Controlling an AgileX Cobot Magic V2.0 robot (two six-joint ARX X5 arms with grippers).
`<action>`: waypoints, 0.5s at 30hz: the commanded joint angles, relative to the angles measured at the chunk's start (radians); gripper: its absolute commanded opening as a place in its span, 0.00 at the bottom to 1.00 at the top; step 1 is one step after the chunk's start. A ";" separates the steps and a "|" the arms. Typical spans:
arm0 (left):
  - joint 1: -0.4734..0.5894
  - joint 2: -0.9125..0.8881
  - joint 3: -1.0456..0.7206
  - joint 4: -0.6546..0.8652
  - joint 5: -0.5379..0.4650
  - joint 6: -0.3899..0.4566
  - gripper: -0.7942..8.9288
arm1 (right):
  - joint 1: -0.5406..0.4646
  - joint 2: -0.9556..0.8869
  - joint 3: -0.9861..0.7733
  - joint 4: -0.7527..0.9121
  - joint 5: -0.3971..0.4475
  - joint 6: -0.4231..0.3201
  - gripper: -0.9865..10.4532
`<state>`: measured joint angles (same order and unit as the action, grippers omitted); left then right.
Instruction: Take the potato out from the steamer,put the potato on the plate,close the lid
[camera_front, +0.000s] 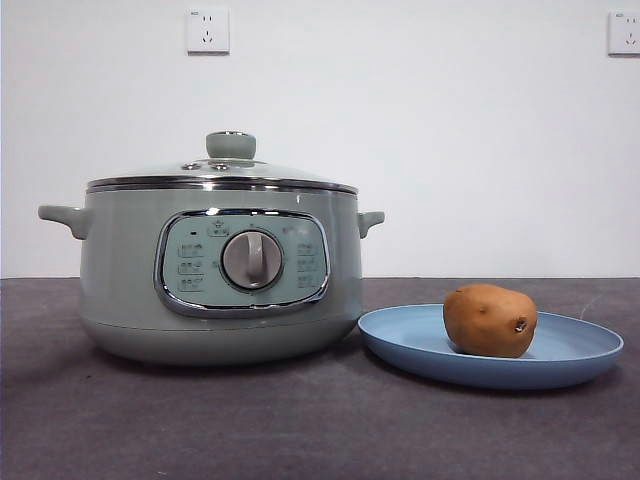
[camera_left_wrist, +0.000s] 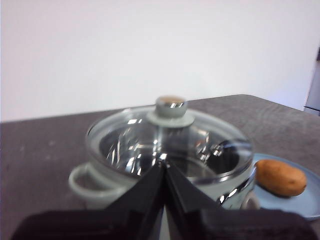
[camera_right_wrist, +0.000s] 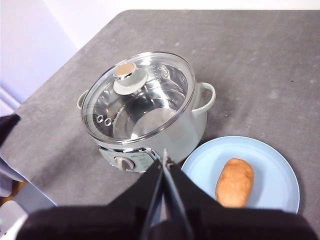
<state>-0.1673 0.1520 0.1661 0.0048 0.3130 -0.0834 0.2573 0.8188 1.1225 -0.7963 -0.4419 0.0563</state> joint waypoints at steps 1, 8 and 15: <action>0.018 -0.031 -0.068 0.031 -0.024 -0.051 0.08 | 0.000 -0.001 0.001 0.002 0.003 -0.002 0.09; 0.019 -0.072 -0.153 0.030 -0.086 -0.075 0.08 | 0.000 -0.001 0.001 0.002 0.003 -0.002 0.09; 0.020 -0.095 -0.162 -0.025 -0.140 -0.075 0.08 | 0.000 -0.001 0.001 0.002 0.003 -0.002 0.09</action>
<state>-0.1513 0.0635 0.0170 -0.0158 0.1787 -0.1516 0.2573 0.8188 1.1225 -0.7963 -0.4419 0.0563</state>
